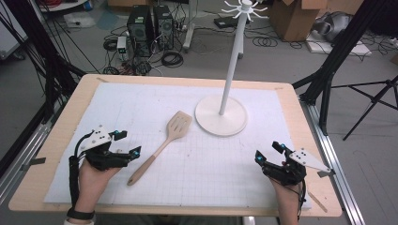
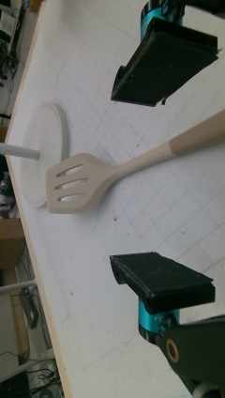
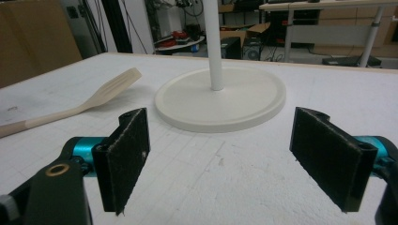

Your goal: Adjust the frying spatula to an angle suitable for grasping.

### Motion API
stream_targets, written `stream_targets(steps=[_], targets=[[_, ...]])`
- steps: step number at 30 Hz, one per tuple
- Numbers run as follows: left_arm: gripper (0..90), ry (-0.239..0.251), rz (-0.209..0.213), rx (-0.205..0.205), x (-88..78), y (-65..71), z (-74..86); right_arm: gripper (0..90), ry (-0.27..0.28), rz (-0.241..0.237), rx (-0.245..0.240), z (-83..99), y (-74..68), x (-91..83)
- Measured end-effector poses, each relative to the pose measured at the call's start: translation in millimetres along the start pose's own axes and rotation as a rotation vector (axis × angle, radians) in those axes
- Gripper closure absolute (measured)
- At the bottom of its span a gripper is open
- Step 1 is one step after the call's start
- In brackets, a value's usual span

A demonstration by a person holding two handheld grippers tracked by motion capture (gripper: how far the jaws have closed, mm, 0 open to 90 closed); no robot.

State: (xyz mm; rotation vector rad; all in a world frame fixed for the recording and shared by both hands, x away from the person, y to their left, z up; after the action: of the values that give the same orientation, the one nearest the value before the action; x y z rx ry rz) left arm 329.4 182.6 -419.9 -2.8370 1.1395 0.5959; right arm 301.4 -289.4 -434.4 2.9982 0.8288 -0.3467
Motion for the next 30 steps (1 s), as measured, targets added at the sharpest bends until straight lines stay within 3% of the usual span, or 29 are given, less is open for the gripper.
stream_targets(steps=[11, 14, 17, 22, 26, 30], targets=[[15.9, -0.094, -0.025, 0.004, 33.8, 11.2, -2.4, 19.2, 0.004, -0.002, 0.011, -1.5, 0.3, -1.0], [16.3, -0.146, -0.09, 0.019, 46.6, 14.3, 0.4, 19.2, 0.006, -0.002, 0.006, -1.2, 1.1, 0.0], [16.7, -0.167, -0.087, 0.02, 52.3, 16.9, 2.4, 19.2, 0.004, -0.003, 0.006, -0.9, 1.2, 0.3], [16.4, -0.22, -0.122, 0.017, 66.7, 19.4, 8.2, 19.2, 0.003, -0.006, 0.004, -0.6, 1.1, 1.9], [17.2, -0.248, -0.118, 0.013, 73.3, 21.9, 12.0, 19.2, 0.001, -0.009, 0.009, -0.7, 0.5, 2.4], [25.2, -0.298, -0.099, 0.006, 79.5, 24.5, 17.5, 19.2, 0.001, -0.01, 0.006, -0.6, 0.4, 3.6]])
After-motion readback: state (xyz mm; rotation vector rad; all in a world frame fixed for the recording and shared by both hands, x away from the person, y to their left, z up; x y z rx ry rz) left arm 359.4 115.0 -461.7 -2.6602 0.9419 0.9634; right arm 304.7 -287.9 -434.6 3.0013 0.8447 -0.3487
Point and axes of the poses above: each handheld gripper's, and its own axes: x roughly forward along the jaws, z roughly out of its underside, y roughly to its right, the point moved 6 cm from there along x, roughly forward along the jaws, and after that the axes turned 5 degrees about -x, right-handed, at the moved point
